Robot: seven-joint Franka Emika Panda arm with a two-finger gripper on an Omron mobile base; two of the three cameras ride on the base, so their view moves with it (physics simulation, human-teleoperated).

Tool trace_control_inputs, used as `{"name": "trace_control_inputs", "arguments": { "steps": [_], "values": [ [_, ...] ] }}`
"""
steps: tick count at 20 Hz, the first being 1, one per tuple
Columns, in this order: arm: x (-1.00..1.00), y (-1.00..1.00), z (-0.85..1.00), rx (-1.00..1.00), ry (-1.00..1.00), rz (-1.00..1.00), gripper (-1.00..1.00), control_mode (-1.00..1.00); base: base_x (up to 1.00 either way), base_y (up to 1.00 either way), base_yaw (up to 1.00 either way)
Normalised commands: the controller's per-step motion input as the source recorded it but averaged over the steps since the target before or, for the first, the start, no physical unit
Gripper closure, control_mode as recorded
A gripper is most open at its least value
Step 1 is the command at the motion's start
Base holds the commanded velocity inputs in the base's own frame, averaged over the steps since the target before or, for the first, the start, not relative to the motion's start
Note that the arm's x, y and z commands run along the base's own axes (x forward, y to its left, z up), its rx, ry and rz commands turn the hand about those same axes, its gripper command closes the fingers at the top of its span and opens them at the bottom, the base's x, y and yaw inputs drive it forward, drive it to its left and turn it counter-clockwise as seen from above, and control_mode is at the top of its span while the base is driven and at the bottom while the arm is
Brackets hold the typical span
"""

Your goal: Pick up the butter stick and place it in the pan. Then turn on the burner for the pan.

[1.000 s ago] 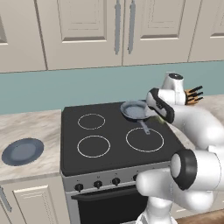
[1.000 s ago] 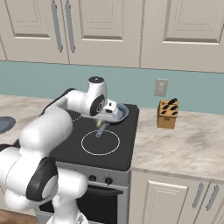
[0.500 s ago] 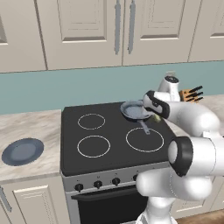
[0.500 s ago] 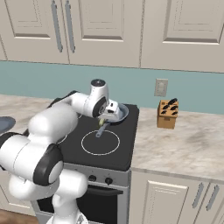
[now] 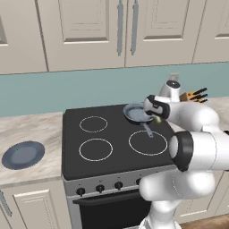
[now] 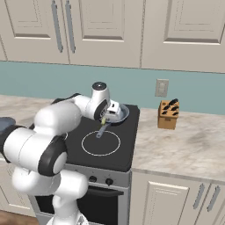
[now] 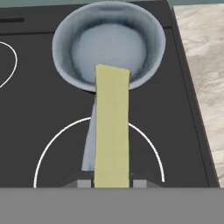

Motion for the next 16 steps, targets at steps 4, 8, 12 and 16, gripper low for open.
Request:
{"name": "trace_control_inputs", "arguments": {
  "steps": [4,8,12,16],
  "values": [
    [0.25,0.00,-0.04,0.00,0.00,0.00,1.00,-1.00,0.00,0.00,0.00],
    [0.26,0.00,-0.09,0.00,0.00,-0.01,1.00,-1.00,0.00,0.00,0.00],
    [0.24,0.00,-0.15,0.00,-0.02,0.00,1.00,-1.00,0.00,0.00,0.00],
    [0.16,0.00,-0.18,0.00,-0.06,0.00,1.00,-1.00,0.00,0.00,0.00]
  ]
}}
